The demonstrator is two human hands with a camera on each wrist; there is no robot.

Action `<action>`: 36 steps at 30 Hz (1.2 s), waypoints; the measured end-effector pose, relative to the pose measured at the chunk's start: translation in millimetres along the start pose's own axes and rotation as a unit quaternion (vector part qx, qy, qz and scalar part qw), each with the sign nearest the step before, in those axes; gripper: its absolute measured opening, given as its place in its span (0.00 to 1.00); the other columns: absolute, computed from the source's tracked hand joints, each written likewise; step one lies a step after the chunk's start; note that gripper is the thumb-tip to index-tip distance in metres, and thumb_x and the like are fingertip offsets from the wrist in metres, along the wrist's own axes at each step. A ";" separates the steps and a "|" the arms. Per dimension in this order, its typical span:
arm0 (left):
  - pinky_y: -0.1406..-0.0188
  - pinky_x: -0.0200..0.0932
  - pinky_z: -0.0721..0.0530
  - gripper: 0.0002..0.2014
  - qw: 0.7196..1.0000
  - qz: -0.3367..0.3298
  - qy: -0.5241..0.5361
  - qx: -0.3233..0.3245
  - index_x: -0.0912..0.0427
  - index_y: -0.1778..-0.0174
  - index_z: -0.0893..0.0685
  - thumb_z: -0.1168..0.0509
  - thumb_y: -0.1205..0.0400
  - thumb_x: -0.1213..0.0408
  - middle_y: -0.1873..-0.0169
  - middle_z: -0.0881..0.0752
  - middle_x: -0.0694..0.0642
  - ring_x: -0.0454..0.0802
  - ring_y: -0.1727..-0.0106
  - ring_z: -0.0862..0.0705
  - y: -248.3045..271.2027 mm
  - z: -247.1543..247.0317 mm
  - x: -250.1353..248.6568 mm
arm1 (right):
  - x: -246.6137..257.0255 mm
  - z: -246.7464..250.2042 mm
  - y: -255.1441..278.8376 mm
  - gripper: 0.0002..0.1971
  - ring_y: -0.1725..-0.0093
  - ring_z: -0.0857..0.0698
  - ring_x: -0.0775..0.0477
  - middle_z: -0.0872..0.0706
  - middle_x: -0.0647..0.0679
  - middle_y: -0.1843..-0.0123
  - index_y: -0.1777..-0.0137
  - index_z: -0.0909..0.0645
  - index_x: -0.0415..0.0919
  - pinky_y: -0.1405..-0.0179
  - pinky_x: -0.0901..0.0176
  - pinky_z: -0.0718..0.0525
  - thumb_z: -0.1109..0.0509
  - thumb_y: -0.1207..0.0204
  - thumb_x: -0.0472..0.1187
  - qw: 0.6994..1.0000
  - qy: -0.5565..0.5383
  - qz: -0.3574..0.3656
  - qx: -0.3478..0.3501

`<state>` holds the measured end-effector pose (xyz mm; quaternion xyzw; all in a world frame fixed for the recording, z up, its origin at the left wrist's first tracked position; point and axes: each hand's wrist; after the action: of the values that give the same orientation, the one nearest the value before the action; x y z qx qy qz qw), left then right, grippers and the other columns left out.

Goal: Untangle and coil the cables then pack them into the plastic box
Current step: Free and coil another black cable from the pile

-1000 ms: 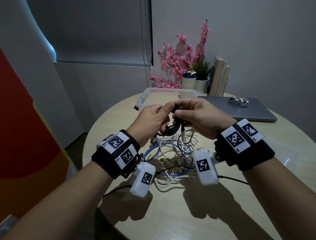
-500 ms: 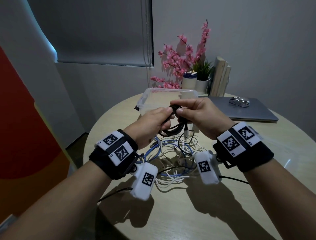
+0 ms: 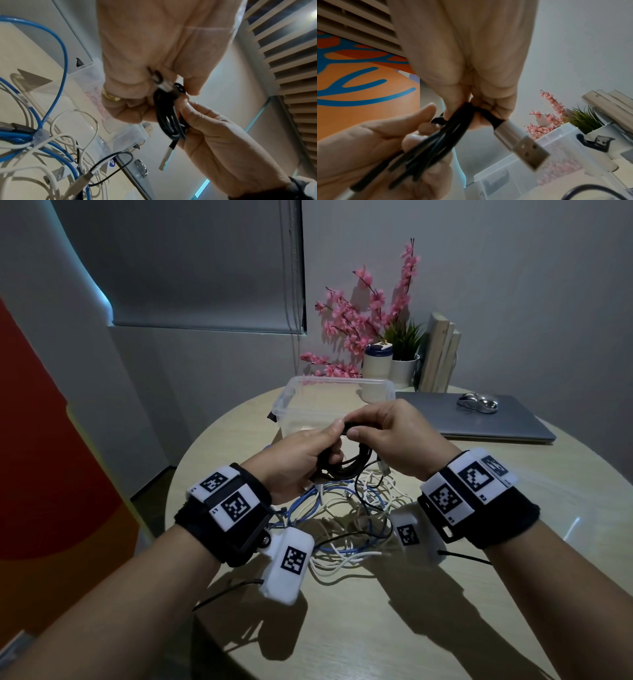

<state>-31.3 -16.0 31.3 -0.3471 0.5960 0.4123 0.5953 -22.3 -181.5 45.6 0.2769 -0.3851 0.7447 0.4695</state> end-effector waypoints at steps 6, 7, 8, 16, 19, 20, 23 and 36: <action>0.67 0.39 0.31 0.07 0.995 -0.045 0.053 -0.071 0.58 0.55 0.26 0.44 0.13 0.63 0.80 0.29 0.45 0.41 0.74 0.30 -3.9 -1.0 3.0 | -0.8 0.7 2.7 0.09 0.59 0.13 0.45 0.09 0.47 0.57 0.45 0.12 0.43 0.51 0.44 0.14 0.28 0.24 0.39 0.999 0.047 0.014 0.007; 0.67 0.39 0.30 0.07 0.995 -0.047 0.048 -0.075 0.58 0.56 0.26 0.43 0.13 0.63 0.80 0.29 0.45 0.41 0.75 0.30 -4.8 -0.7 2.9 | 0.6 0.5 3.3 0.09 0.60 0.12 0.39 0.09 0.47 0.58 0.46 0.12 0.44 0.55 0.41 0.13 0.27 0.25 0.40 0.999 0.043 0.011 0.012; 0.67 0.39 0.31 0.08 0.995 -0.046 0.041 -0.073 0.58 0.57 0.26 0.43 0.13 0.62 0.80 0.29 0.46 0.41 0.75 0.30 -5.2 -1.0 2.7 | 0.9 0.8 3.5 0.08 0.61 0.12 0.37 0.10 0.48 0.59 0.46 0.12 0.44 0.59 0.40 0.12 0.26 0.25 0.41 0.999 0.044 0.006 0.015; 0.71 0.36 0.19 0.12 0.991 -0.040 -0.039 -0.118 0.62 0.44 0.26 0.32 0.20 0.71 0.64 0.19 0.58 0.50 0.66 0.17 -0.9 7.0 6.8 | -4.8 8.9 2.7 0.08 0.66 0.20 0.48 0.15 0.43 0.66 0.49 0.12 0.40 0.66 0.57 0.24 0.31 0.21 0.41 0.992 0.116 -0.025 -0.042; 0.65 0.45 0.15 0.10 0.986 -0.036 -0.072 -0.145 0.60 0.55 0.24 0.28 0.23 0.66 0.68 0.15 0.58 0.52 0.68 0.15 1.0 10.4 9.5 | -4.3 10.5 2.7 0.09 0.66 0.20 0.47 0.13 0.39 0.63 0.48 0.12 0.39 0.67 0.57 0.24 0.32 0.20 0.41 0.991 0.114 -0.033 -0.058; 0.64 0.46 0.15 0.10 0.986 -0.036 -0.077 -0.146 0.59 0.57 0.24 0.28 0.22 0.62 0.68 0.13 0.58 0.51 0.69 0.14 2.3 8.5 8.7 | -3.6 10.4 2.3 0.09 0.66 0.21 0.47 0.12 0.38 0.62 0.48 0.12 0.39 0.67 0.58 0.25 0.32 0.20 0.41 0.991 0.113 -0.033 -0.063; 0.66 0.45 0.16 0.16 0.975 -0.051 -0.129 -0.171 0.62 0.60 0.19 0.27 0.25 0.52 0.70 0.11 0.56 0.47 0.72 0.15 2.3 2.1 7.4 | -2.1 8.4 1.2 0.09 0.69 0.21 0.47 0.13 0.37 0.63 0.49 0.12 0.37 0.72 0.61 0.25 0.32 0.20 0.40 0.990 0.115 -0.030 -0.069; 0.78 0.34 0.23 0.05 0.997 0.017 -0.026 -0.065 0.61 0.64 0.16 0.27 0.24 0.67 0.72 0.17 0.53 0.43 0.76 0.22 11.1 -4.4 -10.7 | -3.5 3.5 0.6 0.11 0.60 0.16 0.51 0.10 0.44 0.56 0.43 0.12 0.39 0.67 0.76 0.26 0.29 0.23 0.39 0.985 0.106 0.003 -0.134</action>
<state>-42.7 -16.2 42.6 -0.3639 0.5584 0.4692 0.5793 -21.2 -186.3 44.6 0.1299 -0.4306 0.7126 0.5384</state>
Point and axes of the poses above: each hand's wrist, its own y-axis away from the middle knuckle, its own z-axis out of the back of the hand, x = y × z
